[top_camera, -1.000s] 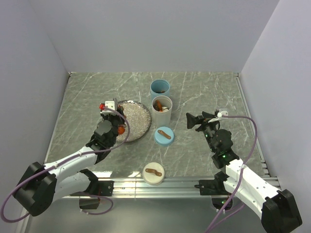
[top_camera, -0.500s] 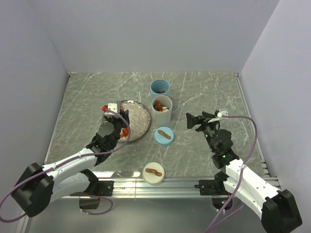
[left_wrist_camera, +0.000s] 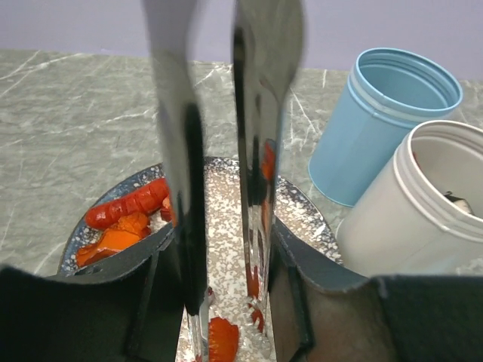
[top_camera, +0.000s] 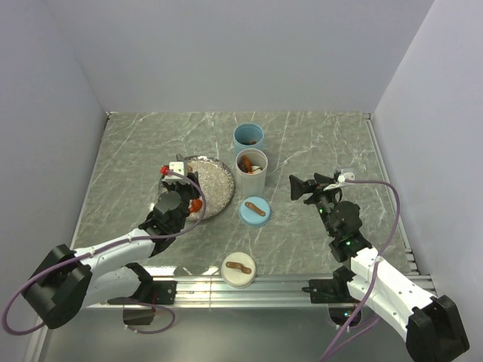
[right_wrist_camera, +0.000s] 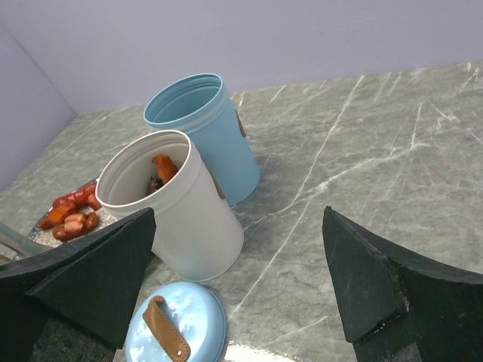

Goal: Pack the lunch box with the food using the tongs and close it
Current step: Pick up the food using the clamp

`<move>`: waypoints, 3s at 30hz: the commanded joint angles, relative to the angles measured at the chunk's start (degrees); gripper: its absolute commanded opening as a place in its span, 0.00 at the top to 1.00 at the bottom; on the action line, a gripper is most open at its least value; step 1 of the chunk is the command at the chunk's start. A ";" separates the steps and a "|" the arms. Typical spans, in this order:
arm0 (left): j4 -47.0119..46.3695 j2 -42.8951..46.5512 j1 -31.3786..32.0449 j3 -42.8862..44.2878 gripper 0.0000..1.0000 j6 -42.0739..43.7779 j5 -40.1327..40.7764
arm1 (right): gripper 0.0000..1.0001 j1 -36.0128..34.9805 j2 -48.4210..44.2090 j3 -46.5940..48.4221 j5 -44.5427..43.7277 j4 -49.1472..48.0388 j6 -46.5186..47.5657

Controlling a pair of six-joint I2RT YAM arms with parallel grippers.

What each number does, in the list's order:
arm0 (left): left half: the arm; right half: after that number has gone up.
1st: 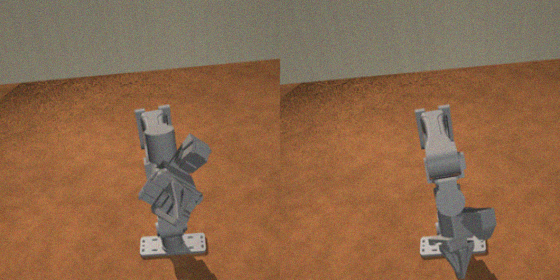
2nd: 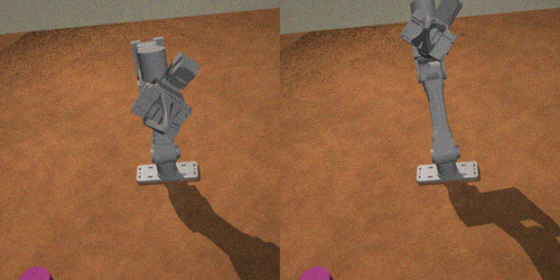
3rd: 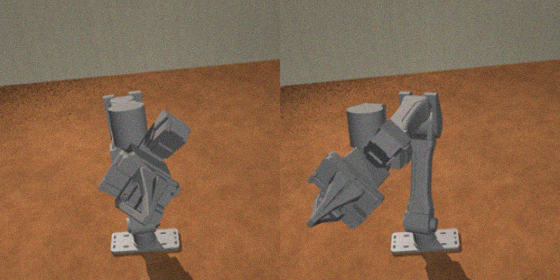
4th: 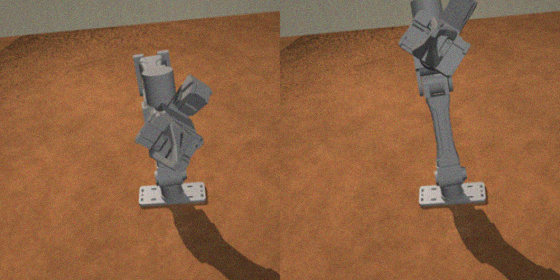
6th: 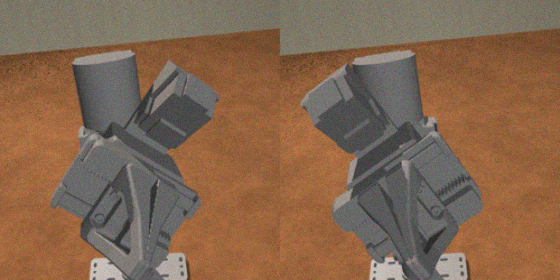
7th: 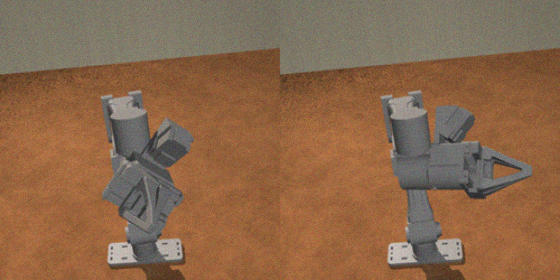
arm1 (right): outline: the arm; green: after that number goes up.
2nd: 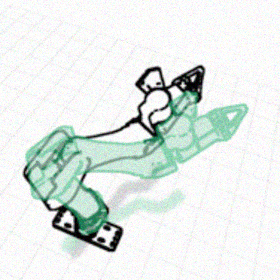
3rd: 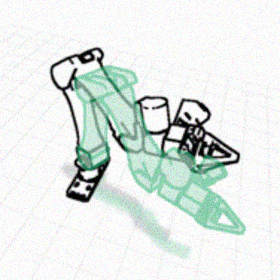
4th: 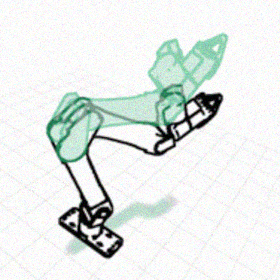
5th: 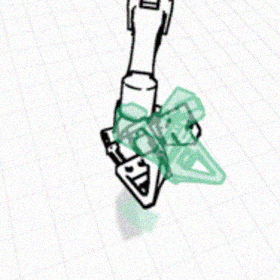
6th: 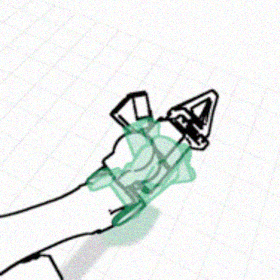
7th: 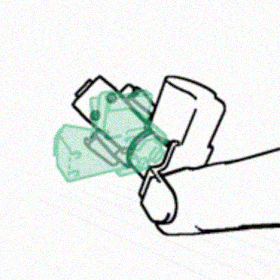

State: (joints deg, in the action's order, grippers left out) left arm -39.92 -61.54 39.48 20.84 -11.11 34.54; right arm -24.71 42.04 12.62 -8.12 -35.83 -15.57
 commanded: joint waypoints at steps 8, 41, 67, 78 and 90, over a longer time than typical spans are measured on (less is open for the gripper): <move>-9.56 0.54 0.33 -0.98 0.55 7.32 2.28 | 0.02 0.36 -0.47 0.21 -0.93 -1.34 0.10; -10.35 -9.83 -1.69 2.10 0.58 8.83 -2.29 | 0.02 0.45 -0.91 -0.05 -0.84 -1.26 0.02; -4.82 2.92 -1.69 1.57 0.64 7.07 -5.98 | 0.02 0.36 -0.12 0.21 -0.93 -1.52 0.19; 0.02 1.33 -1.69 1.75 0.57 5.93 -11.77 | 0.02 0.45 -0.56 0.12 -0.93 -1.34 0.10; -0.95 0.73 -1.69 -0.28 0.56 5.75 -17.32 | 0.02 0.36 -0.91 -0.05 -0.84 -1.26 0.10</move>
State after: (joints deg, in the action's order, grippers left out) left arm -38.28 -60.29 37.89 20.47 -4.36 19.68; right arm -24.71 41.80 12.62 -8.54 -35.81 -15.57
